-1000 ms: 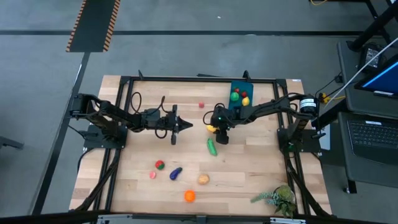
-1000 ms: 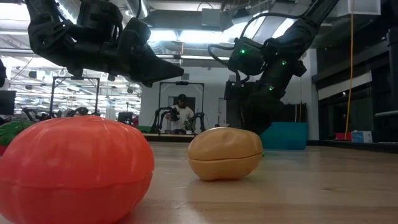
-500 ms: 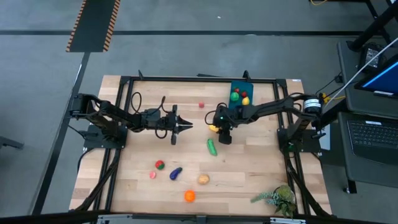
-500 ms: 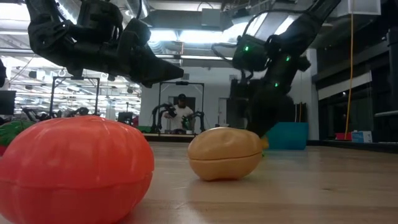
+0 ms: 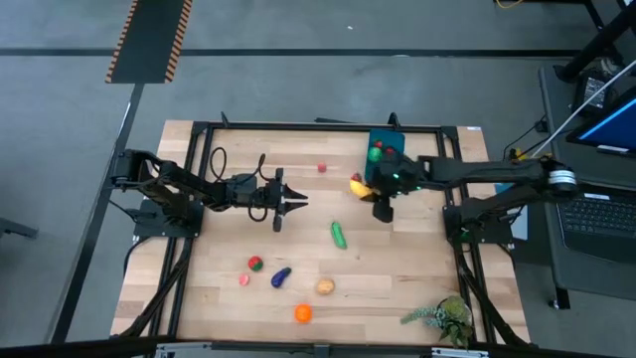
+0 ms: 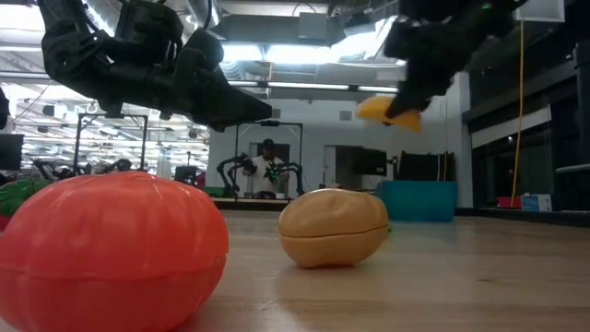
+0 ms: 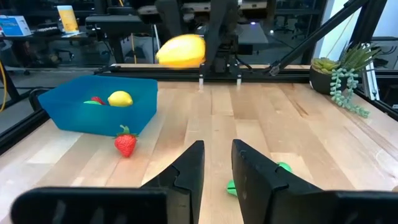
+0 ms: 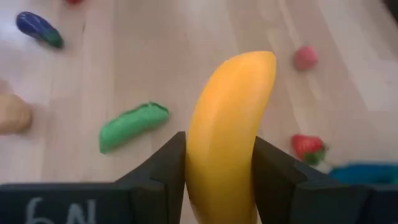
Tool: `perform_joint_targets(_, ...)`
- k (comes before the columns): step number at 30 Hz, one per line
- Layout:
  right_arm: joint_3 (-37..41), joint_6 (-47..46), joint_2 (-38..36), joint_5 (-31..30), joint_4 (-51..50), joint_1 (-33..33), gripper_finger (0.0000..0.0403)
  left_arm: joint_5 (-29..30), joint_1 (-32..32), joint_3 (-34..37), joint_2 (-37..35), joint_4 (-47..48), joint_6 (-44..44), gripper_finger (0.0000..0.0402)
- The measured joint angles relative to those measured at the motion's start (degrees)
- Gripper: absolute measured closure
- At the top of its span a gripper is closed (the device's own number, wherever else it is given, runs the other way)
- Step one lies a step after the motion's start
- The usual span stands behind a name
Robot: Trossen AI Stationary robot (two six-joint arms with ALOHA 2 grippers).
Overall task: Pick and placing Produce into tupperware
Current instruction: Put the yellow banana into the blue bin
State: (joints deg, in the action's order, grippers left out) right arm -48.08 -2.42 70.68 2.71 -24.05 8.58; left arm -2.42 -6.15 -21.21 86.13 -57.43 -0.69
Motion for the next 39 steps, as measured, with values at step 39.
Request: perform_joint_targets(39, 38.84, 3.83, -38.97, 5.36, 42.66, -4.50, 0.0261, -0.01, 0.07, -0.01, 0.00, -0.02, 0.35, 0.0304)
